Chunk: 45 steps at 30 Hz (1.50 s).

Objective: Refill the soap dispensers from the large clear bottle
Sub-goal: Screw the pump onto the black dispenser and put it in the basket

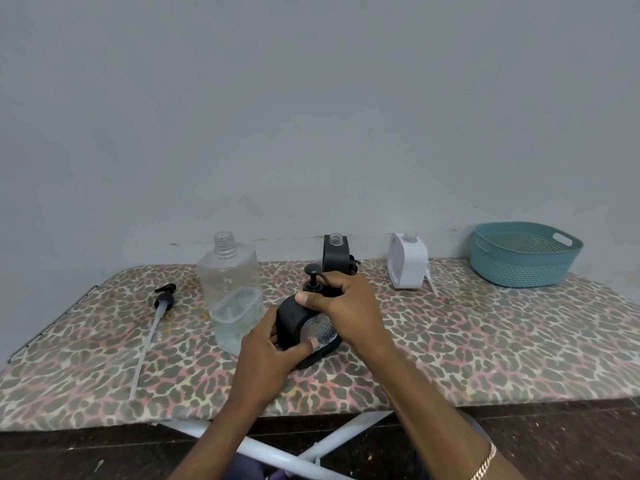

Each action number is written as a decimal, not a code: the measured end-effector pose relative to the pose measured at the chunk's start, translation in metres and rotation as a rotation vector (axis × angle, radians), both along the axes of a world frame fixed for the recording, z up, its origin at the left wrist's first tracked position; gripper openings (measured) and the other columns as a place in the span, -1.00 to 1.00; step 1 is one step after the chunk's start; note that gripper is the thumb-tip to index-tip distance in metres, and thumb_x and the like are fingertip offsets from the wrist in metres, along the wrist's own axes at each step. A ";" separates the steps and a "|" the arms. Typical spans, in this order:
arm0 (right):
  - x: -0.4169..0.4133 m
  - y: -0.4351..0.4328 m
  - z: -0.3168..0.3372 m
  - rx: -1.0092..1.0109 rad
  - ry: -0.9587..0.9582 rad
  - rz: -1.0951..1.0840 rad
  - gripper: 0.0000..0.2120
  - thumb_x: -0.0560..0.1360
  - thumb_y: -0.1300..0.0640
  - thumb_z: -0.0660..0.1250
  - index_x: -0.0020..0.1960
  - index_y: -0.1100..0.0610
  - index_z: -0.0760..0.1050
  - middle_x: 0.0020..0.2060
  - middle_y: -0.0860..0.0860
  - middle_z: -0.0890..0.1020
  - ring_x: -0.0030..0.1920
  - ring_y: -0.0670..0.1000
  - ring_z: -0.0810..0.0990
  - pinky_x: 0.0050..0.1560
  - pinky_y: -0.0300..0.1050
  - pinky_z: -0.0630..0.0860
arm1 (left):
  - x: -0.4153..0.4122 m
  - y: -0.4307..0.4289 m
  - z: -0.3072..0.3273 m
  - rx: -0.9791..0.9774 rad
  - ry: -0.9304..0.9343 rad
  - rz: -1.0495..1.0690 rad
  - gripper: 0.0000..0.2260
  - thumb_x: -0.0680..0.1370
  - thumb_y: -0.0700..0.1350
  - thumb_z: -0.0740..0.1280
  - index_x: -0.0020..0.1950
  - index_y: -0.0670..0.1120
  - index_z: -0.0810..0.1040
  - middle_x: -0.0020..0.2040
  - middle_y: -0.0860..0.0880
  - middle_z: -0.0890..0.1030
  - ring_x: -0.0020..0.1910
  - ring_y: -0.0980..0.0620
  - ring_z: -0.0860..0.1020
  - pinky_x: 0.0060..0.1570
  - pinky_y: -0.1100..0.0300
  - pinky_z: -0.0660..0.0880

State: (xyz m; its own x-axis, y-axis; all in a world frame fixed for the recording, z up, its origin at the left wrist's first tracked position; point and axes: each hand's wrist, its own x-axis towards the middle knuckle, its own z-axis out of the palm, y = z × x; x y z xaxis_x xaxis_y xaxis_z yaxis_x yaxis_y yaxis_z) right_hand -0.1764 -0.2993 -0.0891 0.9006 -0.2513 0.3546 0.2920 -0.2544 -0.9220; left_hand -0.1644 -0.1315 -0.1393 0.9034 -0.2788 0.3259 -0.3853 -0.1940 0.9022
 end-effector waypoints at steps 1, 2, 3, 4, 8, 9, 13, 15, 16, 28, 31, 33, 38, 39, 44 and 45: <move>0.000 0.000 0.000 0.002 -0.009 -0.002 -0.87 0.44 0.12 0.64 -0.07 0.12 0.74 -0.13 0.01 0.76 -0.07 0.00 0.75 0.07 -0.01 0.69 | 0.000 0.000 0.000 0.002 -0.005 0.001 -0.48 0.47 -0.13 0.60 0.32 0.27 0.54 0.05 0.22 0.72 0.05 0.18 0.70 0.02 0.24 0.63; -0.001 -0.001 0.000 0.002 -0.014 0.015 -0.86 0.44 0.11 0.64 -0.06 0.12 0.74 -0.12 0.01 0.76 -0.06 0.00 0.75 0.08 -0.01 0.68 | 0.000 0.000 0.000 0.003 -0.008 -0.001 -0.48 0.47 -0.13 0.60 0.31 0.28 0.54 0.06 0.23 0.72 0.05 0.18 0.70 0.02 0.24 0.63; -0.001 -0.004 -0.001 -0.005 -0.014 0.041 -0.84 0.45 0.09 0.64 -0.03 0.11 0.74 -0.10 0.02 0.76 -0.03 0.00 0.75 0.10 -0.02 0.68 | 0.000 0.000 0.000 0.004 -0.010 -0.004 -0.48 0.47 -0.12 0.60 0.31 0.28 0.53 0.06 0.23 0.72 0.06 0.19 0.70 0.03 0.24 0.63; -0.001 -0.008 -0.001 -0.015 -0.011 0.069 -0.83 0.46 0.08 0.63 0.00 0.10 0.74 -0.06 0.02 0.75 0.00 -0.01 0.74 0.13 -0.02 0.67 | 0.000 0.001 0.000 0.005 -0.011 -0.008 -0.48 0.47 -0.12 0.61 0.31 0.29 0.53 0.07 0.24 0.71 0.06 0.20 0.70 0.03 0.25 0.63; 0.001 -0.025 -0.001 -0.058 0.027 0.205 -0.61 0.47 -0.04 0.61 0.28 -0.10 0.67 0.25 -0.08 0.69 0.28 -0.06 0.66 0.33 0.04 0.59 | 0.001 0.001 0.001 0.008 -0.006 -0.026 -0.48 0.48 -0.12 0.60 0.30 0.29 0.52 0.08 0.29 0.70 0.08 0.23 0.69 0.02 0.32 0.60; 0.003 -0.030 -0.001 -0.087 0.055 0.224 -0.50 0.45 -0.13 0.61 0.36 -0.17 0.62 0.34 -0.13 0.64 0.37 -0.06 0.61 0.40 0.09 0.54 | 0.001 0.001 0.001 0.008 0.000 -0.028 -0.48 0.48 -0.12 0.60 0.30 0.29 0.52 0.08 0.29 0.70 0.08 0.23 0.68 0.03 0.33 0.60; 0.002 -0.046 0.001 -0.266 0.173 0.259 -0.30 0.44 -0.26 0.57 0.52 -0.16 0.48 0.46 -0.20 0.54 0.48 -0.09 0.49 0.53 0.13 0.41 | 0.001 0.001 0.001 -0.006 0.024 -0.041 -0.48 0.47 -0.10 0.61 0.35 0.21 0.55 0.12 0.23 0.72 0.11 0.19 0.69 0.11 0.19 0.61; -0.001 -0.048 0.005 -0.315 0.189 0.246 -0.38 0.46 -0.21 0.57 0.46 -0.12 0.53 0.38 -0.20 0.58 0.40 -0.11 0.53 0.46 0.02 0.44 | 0.001 0.001 0.001 -0.024 0.043 -0.053 -0.46 0.46 -0.10 0.62 0.38 0.16 0.56 0.14 0.17 0.72 0.13 0.15 0.69 0.14 0.11 0.63; -0.004 -0.049 0.009 -0.329 0.191 0.244 -0.45 0.47 -0.15 0.58 0.42 -0.10 0.55 0.33 -0.19 0.59 0.34 -0.12 0.55 0.39 -0.08 0.43 | 0.001 0.002 0.002 -0.035 0.052 -0.059 -0.46 0.46 -0.11 0.62 0.39 0.14 0.56 0.15 0.15 0.73 0.14 0.12 0.70 0.16 0.07 0.63; -0.038 -0.087 0.063 -0.559 0.230 0.225 -0.36 0.42 -0.12 0.63 0.45 -0.07 0.56 0.36 -0.06 0.64 0.34 -0.03 0.60 0.37 -0.05 0.50 | -0.009 -0.011 0.036 -0.126 0.108 -0.173 -0.50 0.39 -0.27 0.63 0.28 -0.07 0.59 0.13 -0.02 0.75 0.16 -0.05 0.71 0.17 -0.02 0.67; -0.054 -0.107 0.084 -0.554 0.240 0.237 -0.46 0.45 0.03 0.63 0.39 -0.01 0.61 0.18 -0.16 0.71 0.15 -0.20 0.67 0.16 -0.34 0.52 | -0.009 -0.025 0.053 -0.136 0.095 -0.224 -0.51 0.42 -0.27 0.61 0.31 -0.09 0.59 0.17 -0.01 0.74 0.19 -0.02 0.70 0.13 0.07 0.67; -0.066 -0.119 0.096 -0.559 0.241 0.224 -0.57 0.45 0.08 0.62 0.30 -0.03 0.66 0.06 -0.21 0.74 0.07 -0.24 0.70 0.11 -0.37 0.56 | -0.009 -0.037 0.066 -0.151 0.087 -0.258 -0.47 0.38 -0.19 0.66 0.32 -0.06 0.60 0.20 0.00 0.73 0.23 -0.01 0.69 0.17 0.07 0.65; -0.091 -0.151 0.120 -0.611 0.187 0.080 -0.65 0.42 -0.02 0.65 0.18 -0.03 0.71 -0.03 -0.15 0.78 0.03 -0.10 0.74 0.21 -0.02 0.63 | -0.007 -0.081 0.089 -0.139 0.057 -0.352 -0.45 0.39 -0.12 0.66 0.35 -0.02 0.61 0.23 0.03 0.72 0.26 0.02 0.67 0.28 -0.07 0.62; -0.095 -0.160 0.124 -0.630 0.189 0.047 -0.64 0.42 -0.05 0.64 0.17 -0.03 0.71 -0.04 -0.15 0.78 0.01 -0.10 0.74 0.19 -0.02 0.63 | -0.004 -0.095 0.092 -0.136 0.052 -0.376 -0.46 0.40 -0.13 0.65 0.35 -0.01 0.61 0.24 0.04 0.71 0.27 0.02 0.67 0.29 -0.09 0.61; -0.104 -0.200 0.150 -0.688 0.171 -0.084 -0.63 0.40 -0.08 0.65 0.15 0.00 0.73 -0.09 -0.11 0.77 -0.08 -0.09 0.74 -0.01 -0.17 0.61 | 0.013 -0.149 0.115 -0.115 -0.017 -0.453 -0.49 0.45 -0.08 0.62 0.38 0.02 0.60 0.28 0.04 0.70 0.33 0.02 0.63 0.37 -0.14 0.54; -0.105 -0.209 0.156 -0.701 0.168 -0.113 -0.62 0.39 -0.09 0.65 0.16 0.00 0.73 -0.09 -0.10 0.78 -0.09 -0.08 0.75 0.00 -0.16 0.61 | 0.017 -0.162 0.121 -0.114 -0.030 -0.468 -0.49 0.46 -0.09 0.61 0.39 0.01 0.60 0.28 0.03 0.70 0.33 0.03 0.63 0.38 -0.14 0.54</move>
State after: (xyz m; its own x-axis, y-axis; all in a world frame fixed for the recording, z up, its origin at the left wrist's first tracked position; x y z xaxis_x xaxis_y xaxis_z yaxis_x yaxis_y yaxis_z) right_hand -0.2813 -0.5083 0.0673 0.9390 -0.1104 0.3257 0.0979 -0.8219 -0.5611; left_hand -0.1474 -0.2937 -0.0180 0.6794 -0.6137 0.4023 -0.4339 0.1061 0.8947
